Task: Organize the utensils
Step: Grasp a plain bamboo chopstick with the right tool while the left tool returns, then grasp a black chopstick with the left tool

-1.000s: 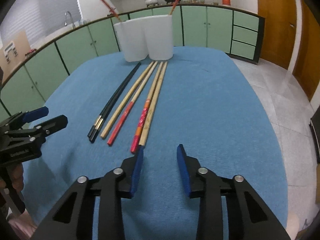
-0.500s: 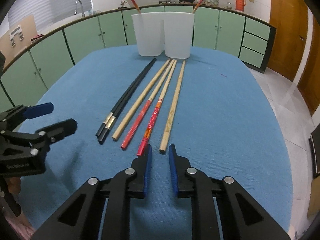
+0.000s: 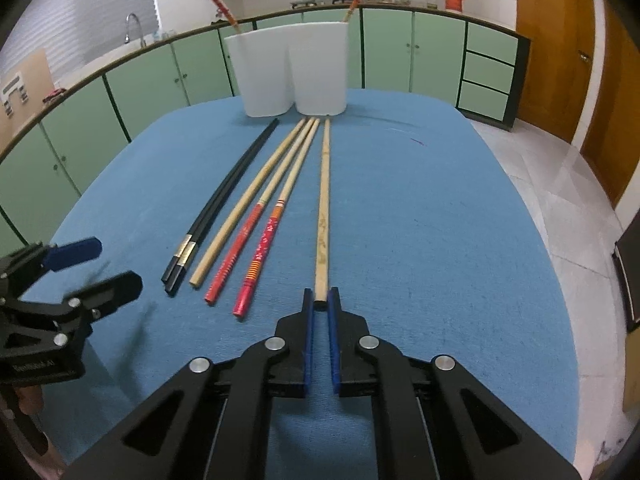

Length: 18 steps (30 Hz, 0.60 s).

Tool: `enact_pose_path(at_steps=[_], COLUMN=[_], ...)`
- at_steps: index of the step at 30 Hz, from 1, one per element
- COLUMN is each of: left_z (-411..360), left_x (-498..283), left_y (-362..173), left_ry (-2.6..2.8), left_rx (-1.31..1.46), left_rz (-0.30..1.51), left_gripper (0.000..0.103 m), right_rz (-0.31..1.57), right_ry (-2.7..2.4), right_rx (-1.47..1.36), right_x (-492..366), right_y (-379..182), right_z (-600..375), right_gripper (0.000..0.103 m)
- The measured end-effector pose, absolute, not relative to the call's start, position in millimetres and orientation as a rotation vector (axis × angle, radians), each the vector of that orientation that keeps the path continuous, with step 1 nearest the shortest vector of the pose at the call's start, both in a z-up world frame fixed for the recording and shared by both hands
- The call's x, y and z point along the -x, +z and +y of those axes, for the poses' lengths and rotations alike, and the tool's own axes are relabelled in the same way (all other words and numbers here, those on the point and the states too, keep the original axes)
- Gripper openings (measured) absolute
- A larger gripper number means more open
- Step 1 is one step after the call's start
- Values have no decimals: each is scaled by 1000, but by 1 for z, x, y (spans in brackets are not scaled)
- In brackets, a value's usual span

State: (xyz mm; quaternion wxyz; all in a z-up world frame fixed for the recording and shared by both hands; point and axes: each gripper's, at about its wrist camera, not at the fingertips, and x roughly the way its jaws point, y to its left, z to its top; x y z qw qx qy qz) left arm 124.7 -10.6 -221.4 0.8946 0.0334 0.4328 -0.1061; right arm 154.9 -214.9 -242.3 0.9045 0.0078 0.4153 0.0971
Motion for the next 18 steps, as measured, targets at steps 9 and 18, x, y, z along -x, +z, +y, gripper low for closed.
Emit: enact_pose_path(at_steps=[9,18], left_z=[-23,-28], left_x=[-134,-141], left_y=[-231,-231], left_ry=[-204,-181], left_rx=[-84,-85], left_rz=[926,918], left_gripper=[76,67], right_rz=[858,859], right_ry=[209,213], right_rx=[-31,-42], right_x=[-154,-155], right_y=[-243,-243], right_z=[-217,-218], right_gripper=[7,7])
